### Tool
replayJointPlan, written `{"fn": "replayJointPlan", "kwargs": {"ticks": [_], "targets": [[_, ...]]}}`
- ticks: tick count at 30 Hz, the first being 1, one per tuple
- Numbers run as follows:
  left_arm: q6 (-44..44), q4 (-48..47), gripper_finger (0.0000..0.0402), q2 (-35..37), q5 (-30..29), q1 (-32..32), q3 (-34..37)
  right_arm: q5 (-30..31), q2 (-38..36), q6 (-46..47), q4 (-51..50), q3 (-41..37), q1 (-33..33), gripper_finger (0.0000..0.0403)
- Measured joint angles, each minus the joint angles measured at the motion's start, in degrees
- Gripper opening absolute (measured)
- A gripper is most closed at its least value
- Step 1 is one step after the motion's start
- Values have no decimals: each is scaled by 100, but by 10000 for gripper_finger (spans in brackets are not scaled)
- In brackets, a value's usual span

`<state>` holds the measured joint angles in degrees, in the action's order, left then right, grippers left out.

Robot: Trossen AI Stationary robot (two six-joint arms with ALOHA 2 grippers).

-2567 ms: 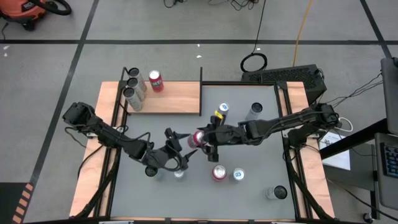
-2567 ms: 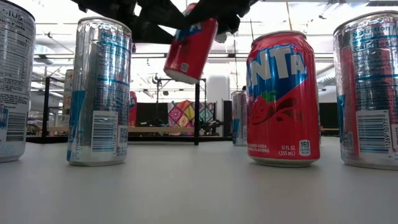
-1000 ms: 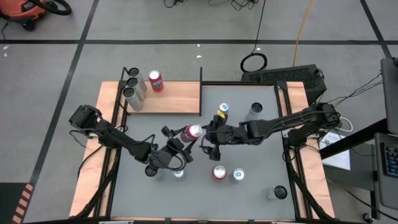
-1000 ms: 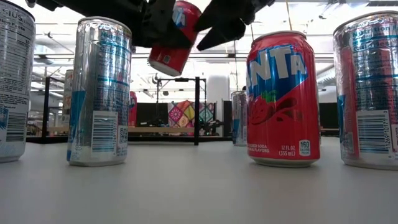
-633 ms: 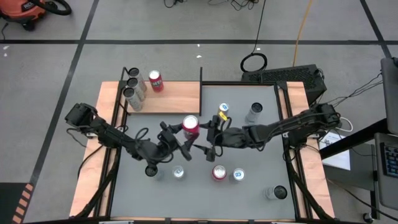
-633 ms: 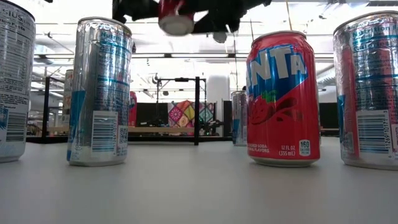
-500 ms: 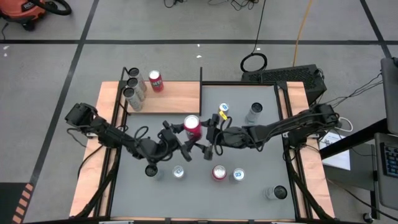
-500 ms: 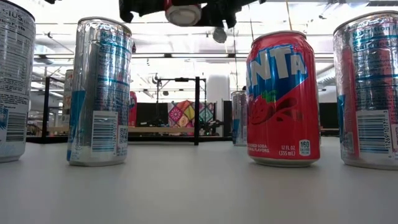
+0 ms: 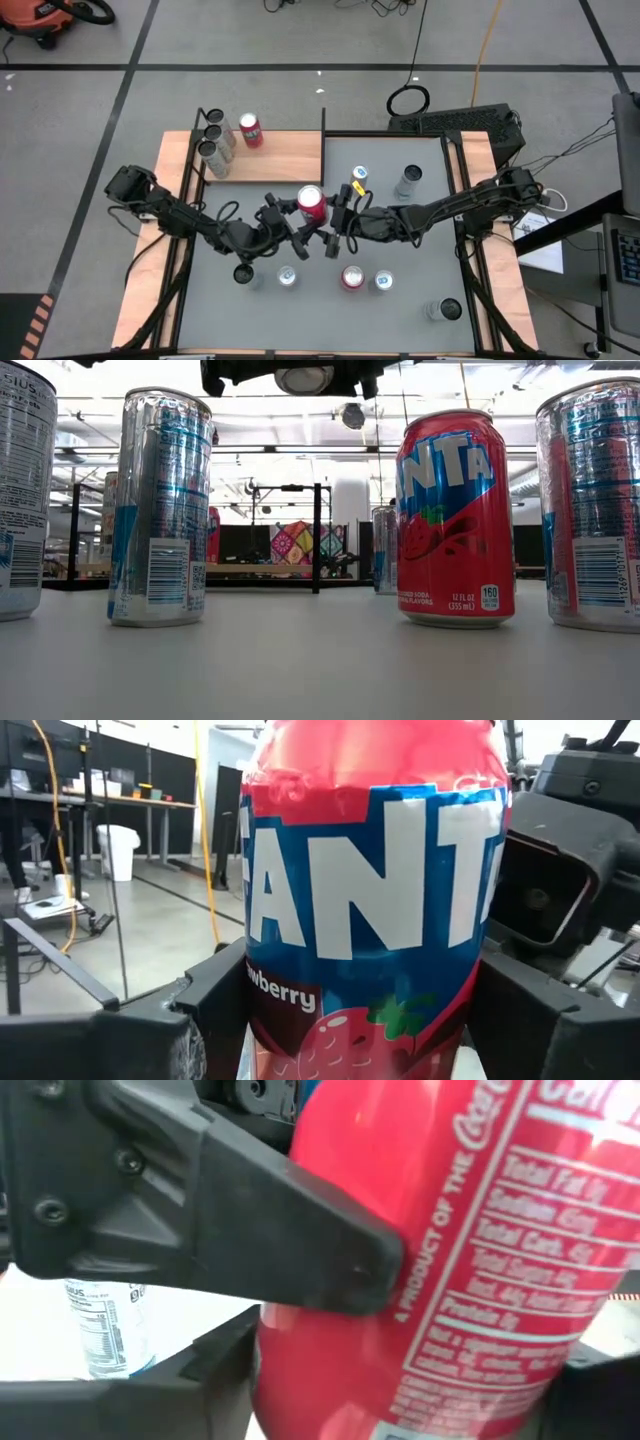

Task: Place canned beverage on shelf
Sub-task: Put the top red soda can on the shelf aligned with the other red soda can

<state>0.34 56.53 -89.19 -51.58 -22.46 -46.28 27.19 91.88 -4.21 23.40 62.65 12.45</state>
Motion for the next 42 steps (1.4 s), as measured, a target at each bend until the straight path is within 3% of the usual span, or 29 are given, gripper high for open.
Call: {"fn": "replayJointPlan", "kwargs": {"ticks": [3, 9, 16, 32, 36, 42], "targets": [[-4, -111, 282, 4, -22, 2, 0, 4, 0, 13, -7, -4, 0, 238], [47, -192, 318, 4, -208, -31, -7, -46, 10, 151, -51, -4, -2, 252], [987, 146, 358, 22, -786, -170, -41, 7, 0, 315, -389, -4, -4, 257], [1205, 60, 360, 323, -378, -168, -76, -44, 0, 250, -705, -4, 4, 255], [888, -217, 360, 330, -167, -111, -76, -184, 0, 217, -730, -4, 4, 256], [756, -305, 325, 330, 90, -70, -76, -207, 0, 149, -743, -4, 7, 257]]}}
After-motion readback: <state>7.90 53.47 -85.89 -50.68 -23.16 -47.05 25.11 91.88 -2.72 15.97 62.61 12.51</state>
